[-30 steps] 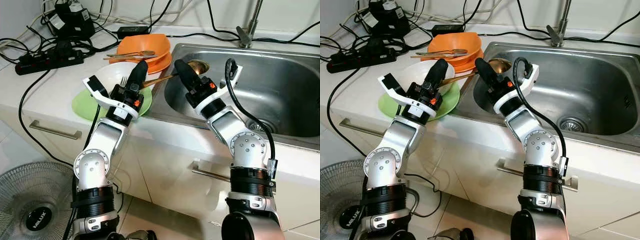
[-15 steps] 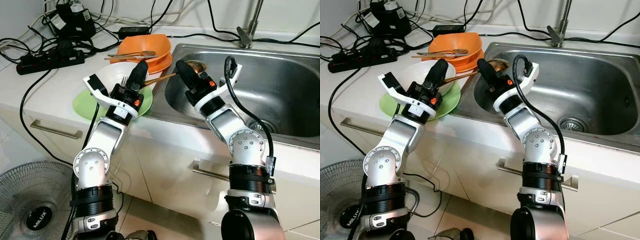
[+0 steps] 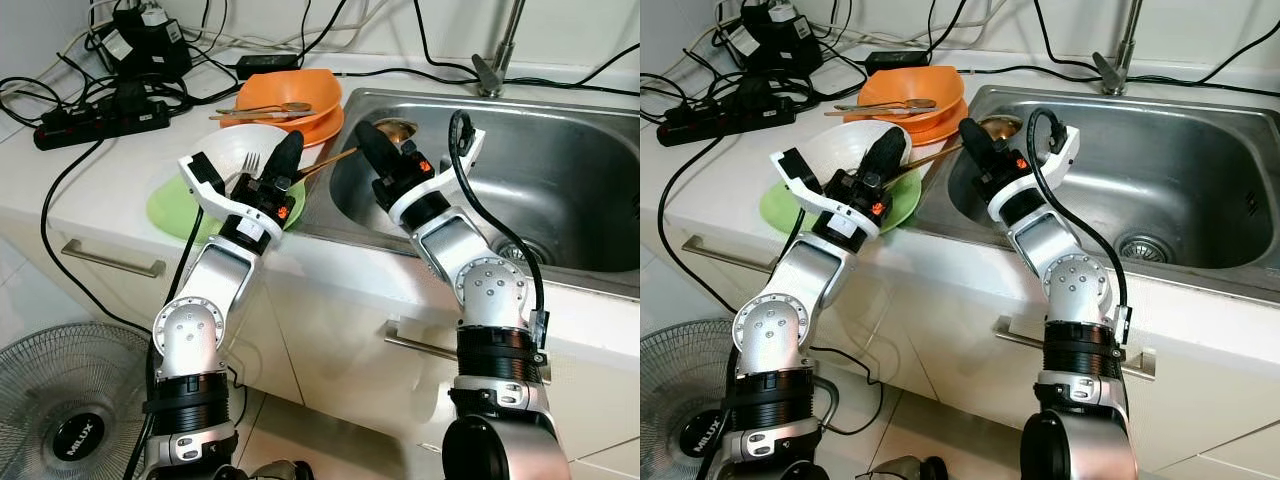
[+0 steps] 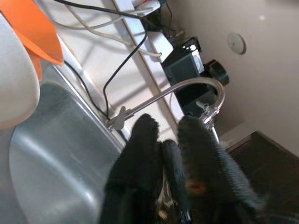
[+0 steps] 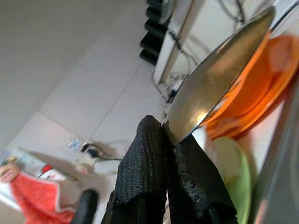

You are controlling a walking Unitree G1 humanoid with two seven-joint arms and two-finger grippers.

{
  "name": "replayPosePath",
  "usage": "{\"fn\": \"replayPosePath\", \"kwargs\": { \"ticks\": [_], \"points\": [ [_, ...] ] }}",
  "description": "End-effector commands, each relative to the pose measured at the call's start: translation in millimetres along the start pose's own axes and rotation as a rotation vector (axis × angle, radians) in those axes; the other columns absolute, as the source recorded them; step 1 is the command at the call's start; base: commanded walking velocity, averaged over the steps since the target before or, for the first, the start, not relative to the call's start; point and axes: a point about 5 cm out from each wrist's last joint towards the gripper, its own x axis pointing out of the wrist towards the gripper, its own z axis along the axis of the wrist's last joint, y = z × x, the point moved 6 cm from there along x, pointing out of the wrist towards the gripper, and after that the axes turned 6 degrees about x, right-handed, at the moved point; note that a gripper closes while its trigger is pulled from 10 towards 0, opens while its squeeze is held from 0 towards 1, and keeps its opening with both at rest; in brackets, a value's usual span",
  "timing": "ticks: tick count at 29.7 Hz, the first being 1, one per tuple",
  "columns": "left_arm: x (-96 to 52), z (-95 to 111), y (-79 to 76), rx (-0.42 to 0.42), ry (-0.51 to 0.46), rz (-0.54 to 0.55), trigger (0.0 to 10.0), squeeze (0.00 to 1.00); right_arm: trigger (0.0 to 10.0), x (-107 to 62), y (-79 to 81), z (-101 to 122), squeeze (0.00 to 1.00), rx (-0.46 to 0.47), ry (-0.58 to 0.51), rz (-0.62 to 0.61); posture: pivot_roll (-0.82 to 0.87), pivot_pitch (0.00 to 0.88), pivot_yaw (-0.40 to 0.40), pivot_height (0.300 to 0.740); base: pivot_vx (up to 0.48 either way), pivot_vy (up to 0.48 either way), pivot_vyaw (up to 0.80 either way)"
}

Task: Kitchen organization

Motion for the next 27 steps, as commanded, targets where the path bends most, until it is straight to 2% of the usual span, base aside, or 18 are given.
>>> {"fn": "replayPosePath", "kwargs": {
  "ticks": [1, 6, 11, 14, 16, 22, 25, 26, 27],
  "points": [
    [-0.3, -1, 1.8, 0.025, 0.006, 0.013, 10.0, 1.0, 0.0, 2.7, -4.6, 4, 0.0, -0.006, -0.034, -0.04, -0.02, 0.056, 0.13, 0.74, 0.0, 0.0, 0.0],
    [-0.4, -3, 2.5, 0.06, 0.021, 0.02, 10.0, 1.0, 0.0, 2.7, -10.1, 8, 0.0, -0.008, -0.061, -0.072, -0.03, 0.054, 0.131, 0.74, 0.0, 0.0, 0.0],
    [0.8, -10, 0.8, 0.137, 0.055, 0.017, 10.0, 1.0, 0.0, 2.0, -25.2, 31, 0.0, -0.032, -0.174, -0.162, -0.03, 0.05, 0.131, 0.74, 0.0, 0.0, 0.0],
    [1.7, -12, 0.0, 0.155, 0.061, 0.016, 10.0, 1.0, 0.0, 1.8, -28.6, 36, 0.0, -0.052, -0.194, -0.184, -0.02, 0.049, 0.129, 0.74, 0.0, 0.0, 0.0],
    [0.6, -17, -1.7, 0.201, 0.088, 0.007, 10.0, 1.0, 0.0, 0.4, -33.7, 49, 0.0, -0.108, -0.244, -0.233, -0.02, 0.049, 0.126, 0.74, 0.0, 0.0, 0.0],
    [-7.1, -21, 8.4, 0.201, 0.094, 0.045, 10.0, 1.0, 0.0, -1.0, -30.4, 77, 0.0, -0.21, -0.316, -0.25, -0.02, 0.051, 0.125, 0.74, 0.0, 0.0, 0.0],
    [-7.0, -23, 7.3, 0.238, 0.105, 0.038, 10.0, 1.0, 0.0, -3.0, -37.2, 83, 0.0, -0.286, -0.329, -0.29, -0.02, 0.05, 0.122, 0.74, 0.0, 0.0, 0.0],
    [-6.2, -23, 6.9, 0.277, 0.113, 0.036, 10.0, 1.0, 0.0, -6.0, -44.3, 90, 0.0, -0.345, -0.341, -0.34, -0.02, 0.05, 0.12, 0.74, 0.0, 0.0, 0.0],
    [-6.2, -23, 6.9, 0.277, 0.113, 0.036, 10.0, 1.0, 0.0, -6.0, -44.3, 90, 0.0, -0.345, -0.341, -0.34, -0.02, 0.05, 0.12, 0.74, 0.0, 0.0, 0.0]
  ]
}}
